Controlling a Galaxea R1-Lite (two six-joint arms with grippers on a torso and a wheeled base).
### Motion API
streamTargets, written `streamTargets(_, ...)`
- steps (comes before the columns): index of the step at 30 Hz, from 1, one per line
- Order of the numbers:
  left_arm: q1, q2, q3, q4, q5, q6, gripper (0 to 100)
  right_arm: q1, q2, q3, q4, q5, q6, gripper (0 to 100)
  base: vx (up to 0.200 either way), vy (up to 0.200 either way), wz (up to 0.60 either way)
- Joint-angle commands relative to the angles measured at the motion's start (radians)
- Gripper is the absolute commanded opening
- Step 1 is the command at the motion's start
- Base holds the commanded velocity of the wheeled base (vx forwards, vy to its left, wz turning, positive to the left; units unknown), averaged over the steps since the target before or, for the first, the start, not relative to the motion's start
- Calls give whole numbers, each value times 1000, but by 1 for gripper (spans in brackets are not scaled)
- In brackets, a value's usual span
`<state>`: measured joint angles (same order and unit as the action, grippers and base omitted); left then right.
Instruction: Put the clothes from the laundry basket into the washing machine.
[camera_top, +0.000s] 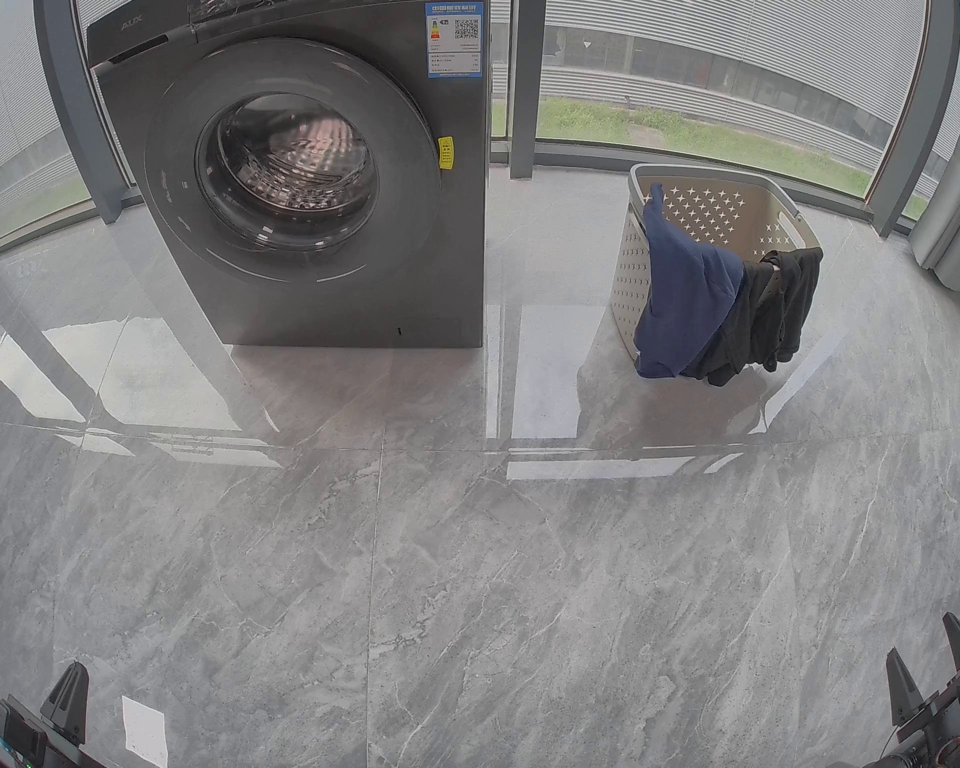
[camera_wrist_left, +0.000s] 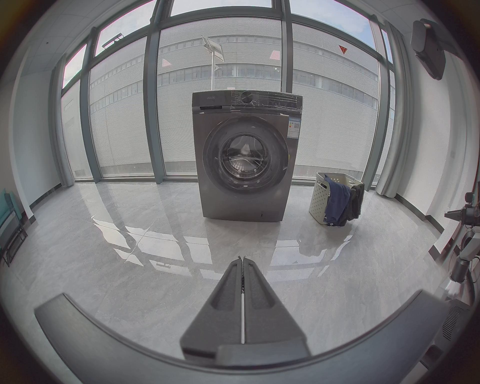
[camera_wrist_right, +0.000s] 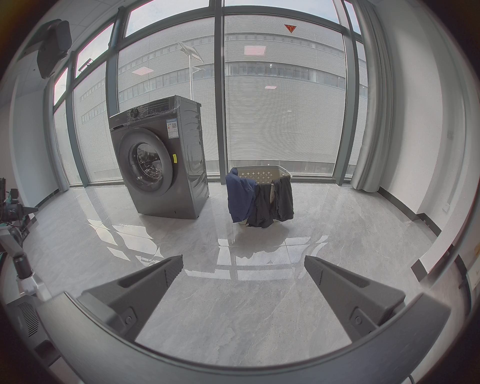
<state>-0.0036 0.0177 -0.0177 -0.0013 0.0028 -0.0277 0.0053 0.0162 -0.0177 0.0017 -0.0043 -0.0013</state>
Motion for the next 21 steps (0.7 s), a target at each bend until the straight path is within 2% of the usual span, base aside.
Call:
streamTargets(1,1,-18,18,0,0,2,0,1,-9,16,0,0,0,100,0,0,0)
streamTargets(20,1,-18,18,0,0,0,0,1,-9,15,0,-2,1,100,0,0,0)
streamTargets(21,1,-18,18,0,0,2,0,1,-9,16,0,-2,0,100,200,0,0)
